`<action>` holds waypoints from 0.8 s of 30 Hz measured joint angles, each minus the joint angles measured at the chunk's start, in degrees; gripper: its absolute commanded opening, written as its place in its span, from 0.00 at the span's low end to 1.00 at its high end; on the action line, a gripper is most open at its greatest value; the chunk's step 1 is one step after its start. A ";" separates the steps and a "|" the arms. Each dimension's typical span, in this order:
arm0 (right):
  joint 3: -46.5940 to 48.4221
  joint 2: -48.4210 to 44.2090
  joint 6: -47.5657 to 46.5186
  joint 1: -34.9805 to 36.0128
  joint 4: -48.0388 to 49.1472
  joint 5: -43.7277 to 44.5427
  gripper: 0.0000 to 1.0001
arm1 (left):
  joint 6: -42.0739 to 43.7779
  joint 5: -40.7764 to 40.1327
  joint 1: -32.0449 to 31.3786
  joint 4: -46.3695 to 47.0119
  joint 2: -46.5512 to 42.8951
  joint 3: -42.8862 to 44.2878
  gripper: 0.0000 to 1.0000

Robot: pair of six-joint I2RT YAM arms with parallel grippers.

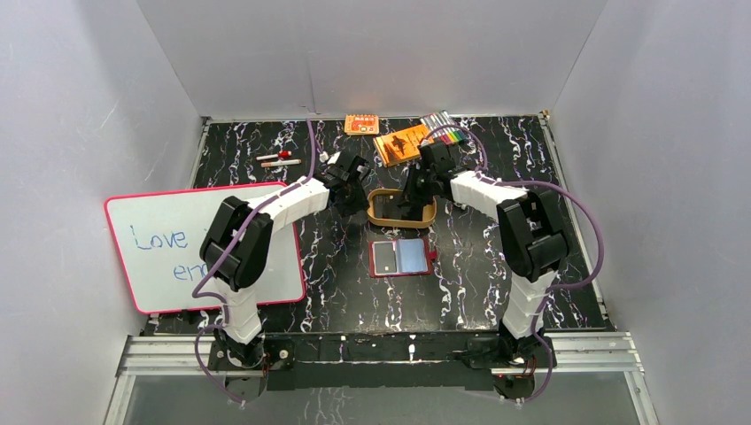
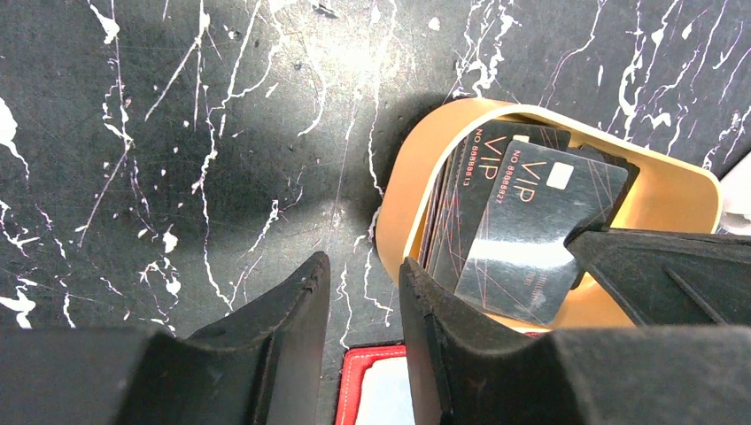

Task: Put the credit cards into the card holder
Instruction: Pick up the credit card from the storage box.

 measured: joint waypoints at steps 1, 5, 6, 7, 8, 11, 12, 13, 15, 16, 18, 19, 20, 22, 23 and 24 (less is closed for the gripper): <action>-0.24 -0.28 0.24 -0.17 -0.02 -0.37 0.00 | 0.00 0.04 0.07 0.02 0.00 0.00 0.32; -1.09 -1.55 1.31 -0.92 0.26 -1.95 0.00 | -0.09 0.09 0.13 0.04 -0.02 0.00 0.32; -1.31 -1.95 1.66 -1.03 0.42 -2.36 0.00 | -0.11 0.07 0.13 0.04 -0.02 0.00 0.32; -1.53 -2.38 2.19 -1.22 0.70 -2.93 0.00 | -0.13 0.09 0.13 0.04 -0.02 0.00 0.32; -1.79 -2.86 2.64 -1.36 1.11 -3.52 0.00 | -0.15 0.09 0.13 0.04 -0.02 0.00 0.32; -2.10 -3.82 4.46 -1.73 1.68 -5.27 0.00 | -0.17 0.09 0.13 0.04 -0.02 0.00 0.32; -2.10 -4.02 4.90 -1.75 1.92 -5.90 0.00 | -0.17 0.07 0.15 0.04 -0.02 0.00 0.32; -2.10 -4.15 5.55 -1.84 2.10 -6.45 0.00 | -0.17 0.09 0.17 0.04 -0.02 0.00 0.32; -2.10 -4.24 6.84 -2.10 2.51 -7.26 0.00 | -0.20 0.09 0.22 0.04 -0.02 0.00 0.32; -2.10 -4.26 7.34 -2.16 2.60 -7.58 0.00 | -0.20 0.09 0.24 0.04 -0.02 0.00 0.32; -2.43 -4.59 9.16 -2.54 2.91 -8.35 0.00 | -0.17 0.04 0.33 0.02 -0.02 0.00 0.32; -2.86 -5.03 10.27 -2.84 2.93 -8.85 0.00 | -0.17 0.04 0.37 -0.02 -0.04 0.00 0.32; -3.37 -5.57 11.39 -3.19 2.80 -9.31 0.00 | -0.17 -0.02 0.42 -0.04 -0.04 0.00 0.32; -4.31 -6.84 13.62 -3.98 2.75 -9.88 0.00 | -0.17 -0.11 0.46 -0.04 -0.04 0.00 0.32; -4.96 -7.85 15.52 -4.59 2.75 -10.36 0.00 | -0.17 -0.13 0.48 -0.04 -0.02 0.00 0.32; -5.44 -8.59 16.90 -5.09 2.80 -10.71 0.00 | -0.17 -0.15 0.52 -0.07 -0.02 0.00 0.31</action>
